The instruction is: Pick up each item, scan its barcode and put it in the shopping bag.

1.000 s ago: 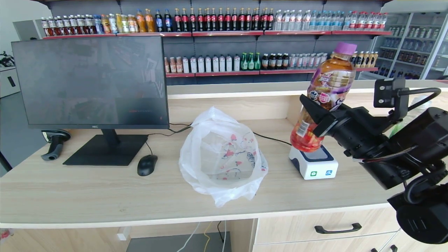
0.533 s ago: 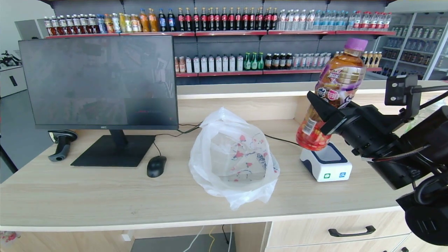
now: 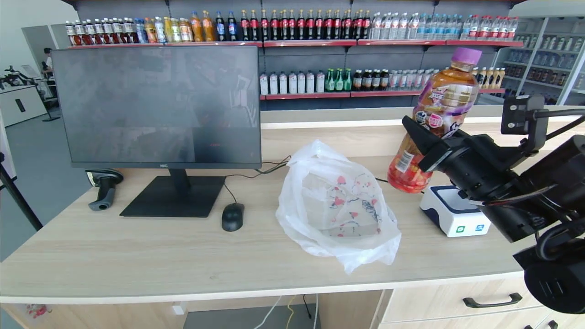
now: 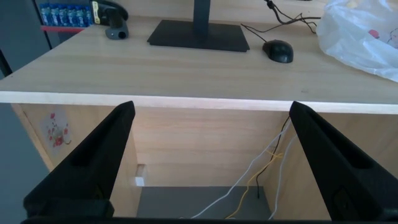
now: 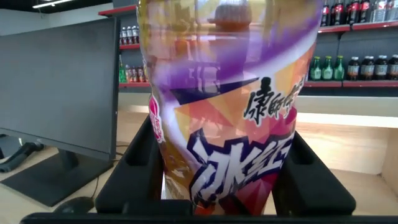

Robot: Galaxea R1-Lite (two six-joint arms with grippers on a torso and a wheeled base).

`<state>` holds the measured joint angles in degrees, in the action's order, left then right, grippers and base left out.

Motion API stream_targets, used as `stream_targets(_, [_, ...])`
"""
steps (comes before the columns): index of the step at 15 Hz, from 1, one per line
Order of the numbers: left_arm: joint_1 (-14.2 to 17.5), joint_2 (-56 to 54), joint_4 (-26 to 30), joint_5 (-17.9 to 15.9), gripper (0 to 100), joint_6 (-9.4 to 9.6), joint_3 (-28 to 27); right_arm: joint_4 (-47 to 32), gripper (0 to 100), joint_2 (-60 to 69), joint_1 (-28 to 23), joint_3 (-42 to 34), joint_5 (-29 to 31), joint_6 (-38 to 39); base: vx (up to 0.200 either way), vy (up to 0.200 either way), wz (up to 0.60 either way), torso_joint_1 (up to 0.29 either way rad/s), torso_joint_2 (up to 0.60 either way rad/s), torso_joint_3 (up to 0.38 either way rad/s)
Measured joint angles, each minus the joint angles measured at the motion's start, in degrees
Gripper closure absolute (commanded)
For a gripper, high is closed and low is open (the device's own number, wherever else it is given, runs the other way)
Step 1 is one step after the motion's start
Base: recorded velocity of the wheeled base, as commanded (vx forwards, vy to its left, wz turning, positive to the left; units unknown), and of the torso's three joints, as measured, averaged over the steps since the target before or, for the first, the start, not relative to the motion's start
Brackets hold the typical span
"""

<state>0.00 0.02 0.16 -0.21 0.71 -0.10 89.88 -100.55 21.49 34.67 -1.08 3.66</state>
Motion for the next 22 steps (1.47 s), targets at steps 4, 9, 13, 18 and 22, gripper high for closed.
stream_targets(4, [0.00, 0.00, 0.02, -0.04, 0, -0.06, 0.00, 0.00, 100, -0.48, 0.20, 0.17, -0.17, 0.04, 0.150, 0.000, 0.00, 0.001, 0.00, 0.002])
stream_targets(9, [0.00, 0.00, 0.06, -0.01, 0, -0.09, 0.00, -0.41, 100, -1.22, 0.11, 0.35, 0.00, -0.02, 0.000, 0.000, 0.00, 0.000, 0.00, 0.000])
stream_targets(13, [0.00, 0.00, 0.02, -0.01, 0, -0.09, 0.00, -0.02, 100, -1.88, 0.15, 0.80, -0.15, -0.16, 0.000, 0.000, 0.00, 0.000, 0.00, 0.000])
stream_targets(18, [0.02, 0.00, -0.05, 0.00, 0, -0.11, -0.01, 0.48, 100, -2.62, 0.06, 0.99, 0.11, -0.33, 0.000, 0.000, 0.48, -0.001, 0.00, 0.002])
stream_targets(22, [-0.07, 0.00, 0.09, 0.00, 0, -0.09, 0.00, 0.02, 100, -3.45, 0.26, 0.20, -0.20, -0.33, 0.000, 0.000, 0.00, 0.000, 0.00, 0.000])
